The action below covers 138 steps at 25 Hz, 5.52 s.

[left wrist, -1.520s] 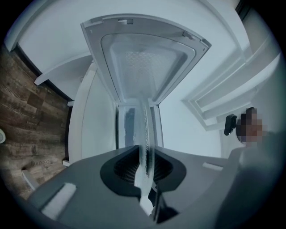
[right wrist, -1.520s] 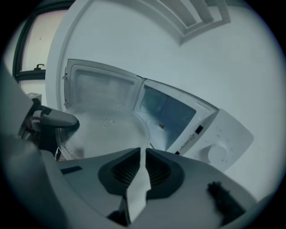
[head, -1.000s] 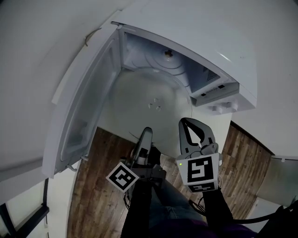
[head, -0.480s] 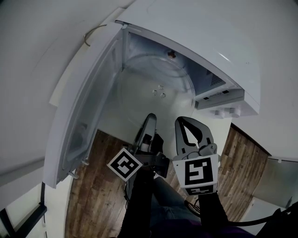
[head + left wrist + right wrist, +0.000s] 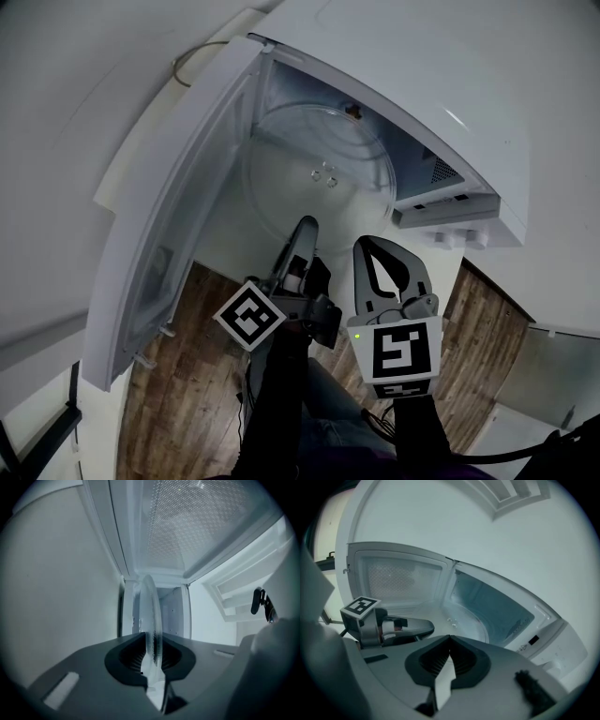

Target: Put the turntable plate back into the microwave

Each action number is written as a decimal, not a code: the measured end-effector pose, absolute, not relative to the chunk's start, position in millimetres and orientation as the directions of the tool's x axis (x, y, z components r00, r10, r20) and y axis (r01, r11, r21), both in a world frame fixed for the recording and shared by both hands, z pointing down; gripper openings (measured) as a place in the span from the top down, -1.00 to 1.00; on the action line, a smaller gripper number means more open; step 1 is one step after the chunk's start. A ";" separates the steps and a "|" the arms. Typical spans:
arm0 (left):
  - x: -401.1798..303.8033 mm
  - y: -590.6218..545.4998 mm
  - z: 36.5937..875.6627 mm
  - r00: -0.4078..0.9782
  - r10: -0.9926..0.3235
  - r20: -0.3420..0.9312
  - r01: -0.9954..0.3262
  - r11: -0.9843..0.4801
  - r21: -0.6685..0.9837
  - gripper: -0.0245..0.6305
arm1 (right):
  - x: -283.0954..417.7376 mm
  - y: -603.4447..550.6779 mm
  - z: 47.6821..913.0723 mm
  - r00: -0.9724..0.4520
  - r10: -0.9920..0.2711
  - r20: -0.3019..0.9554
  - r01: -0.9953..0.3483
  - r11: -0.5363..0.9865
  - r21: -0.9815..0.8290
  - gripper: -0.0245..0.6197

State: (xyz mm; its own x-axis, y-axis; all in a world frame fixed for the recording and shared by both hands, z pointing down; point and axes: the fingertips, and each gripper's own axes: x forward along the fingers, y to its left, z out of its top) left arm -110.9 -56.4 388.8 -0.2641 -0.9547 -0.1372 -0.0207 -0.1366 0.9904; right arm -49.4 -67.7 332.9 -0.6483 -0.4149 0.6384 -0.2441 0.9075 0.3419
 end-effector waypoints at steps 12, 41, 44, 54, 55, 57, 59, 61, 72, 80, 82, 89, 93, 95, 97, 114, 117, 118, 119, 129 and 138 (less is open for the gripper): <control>-121.8 -93.5 384.3 -0.212 -0.964 -0.161 -0.020 -0.160 0.987 0.80 | -49.1 -81.4 339.2 -0.623 -0.433 0.651 -0.267 0.901 0.343 0.90; -149.1 -150.9 390.3 -0.189 -0.972 -0.141 -0.017 -0.141 0.990 0.79 | -55.9 -119.7 353.5 -0.588 -0.481 0.650 -0.284 0.876 0.390 0.90; -150.7 -156.3 388.5 -0.193 -0.969 -0.153 -0.007 -0.154 0.988 0.79 | -54.6 -124.1 355.2 -0.584 -0.484 0.652 -0.295 0.874 0.385 0.90; -154.0 -166.9 391.1 -0.176 -0.976 -0.131 0.004 -0.134 0.991 0.79 | -51.8 -134.7 361.6 -0.585 -0.487 0.649 -0.377 0.871 0.314 0.90; -154.1 -167.8 392.1 -0.174 -0.976 -0.129 0.007 -0.132 0.991 0.79 | -51.9 -135.8 363.3 -0.589 -0.481 0.649 -0.390 0.873 0.293 0.89; -154.6 -169.0 394.3 -0.172 -0.977 -0.124 0.017 -0.129 0.992 0.79 | -53.9 -137.2 366.6 -0.600 -0.468 0.648 -0.400 0.878 0.263 0.89; -155.8 -170.0 396.4 -0.172 -0.978 -0.118 0.024 -0.124 0.992 0.79 | -57.8 -136.9 370.1 -0.624 -0.440 0.646 -0.405 0.889 0.214 0.89; -156.9 -172.1 397.2 -0.168 -0.979 -0.115 0.023 -0.120 0.993 0.79 | -61.2 -138.3 372.8 -0.653 -0.407 0.639 -0.426 0.895 0.134 0.89; -156.6 -184.9 392.9 -0.115 -0.986 -0.119 0.001 -0.119 0.993 0.77 | -71.2 -154.6 380.6 -0.737 -0.331 0.589 -0.496 0.857 -0.140 0.81; -157.0 -188.2 393.6 -0.108 -0.991 -0.083 0.026 -0.086 0.996 0.77 | -73.1 -164.9 380.7 -0.736 -0.355 0.576 -0.522 0.840 -0.148 0.66; -157.3 -189.1 393.9 -0.106 -0.992 -0.070 0.027 -0.073 0.997 0.77 | -73.6 -166.4 381.0 -0.740 -0.355 0.572 -0.530 0.831 -0.170 0.66; -160.0 -193.4 394.2 -0.110 -0.994 -0.026 0.042 -0.031 0.999 0.76 | -76.3 -172.9 376.6 -0.744 -0.362 0.562 -0.532 0.830 -0.169 0.66; -159.8 -195.3 394.7 -0.107 -0.994 -0.007 0.042 -0.012 0.999 0.77 | -76.6 -175.8 373.2 -0.749 -0.368 0.551 -0.527 0.834 -0.161 0.66; -159.5 -196.2 394.9 -0.102 -0.995 0.003 0.033 0.000 0.999 0.78 | -77.0 -176.4 372.7 -0.757 -0.363 0.543 -0.520 0.838 -0.165 0.66; -158.6 -196.0 395.2 -0.096 -0.995 0.007 0.035 0.004 0.999 0.79 | -78.1 -174.6 372.4 -0.773 -0.344 0.533 -0.505 0.843 -0.188 0.66; -158.1 -194.4 395.1 -0.067 -0.998 0.006 0.028 0.004 1.000 0.78 | -90.7 -173.9 376.1 -0.873 -0.243 0.423 -0.468 0.664 -0.584 0.64; -158.8 -193.6 394.7 -0.056 -0.998 0.002 0.015 0.001 1.000 0.78 | -92.7 -172.1 375.0 -0.880 -0.238 0.411 -0.460 0.641 -0.614 0.61; -158.9 -193.3 394.8 -0.051 -0.999 0.001 0.008 0.001 1.000 0.78 | -93.2 -171.7 374.6 -0.883 -0.236 0.407 -0.457 0.634 -0.624 0.57; -159.2 -192.9 394.9 -0.047 -0.999 0.001 0.001 0.001 1.000 0.78 | -94.0 -171.4 374.1 -0.885 -0.233 0.403 -0.454 0.628 -0.632 0.53; -159.7 -189.8 396.0 -0.054 -0.999 0.004 -0.013 0.005 1.000 0.78 | -90.0 -179.8 379.9 -0.868 -0.290 0.403 -0.496 0.494 -0.714 0.53; -155.2 -188.5 393.2 -0.001 -1.000 -0.014 -0.071 -0.014 0.997 0.79 | -80.5 -179.2 383.6 -0.860 -0.343 0.377 -0.493 0.366 -0.790 0.66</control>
State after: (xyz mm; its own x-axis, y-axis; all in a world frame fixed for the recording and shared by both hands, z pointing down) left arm -155.2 -188.5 393.2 -0.0005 -0.9999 -0.0141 -0.0711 -0.0140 0.9974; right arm -80.5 -179.2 383.6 -0.8601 -0.3433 0.3773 -0.4925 0.3661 -0.7895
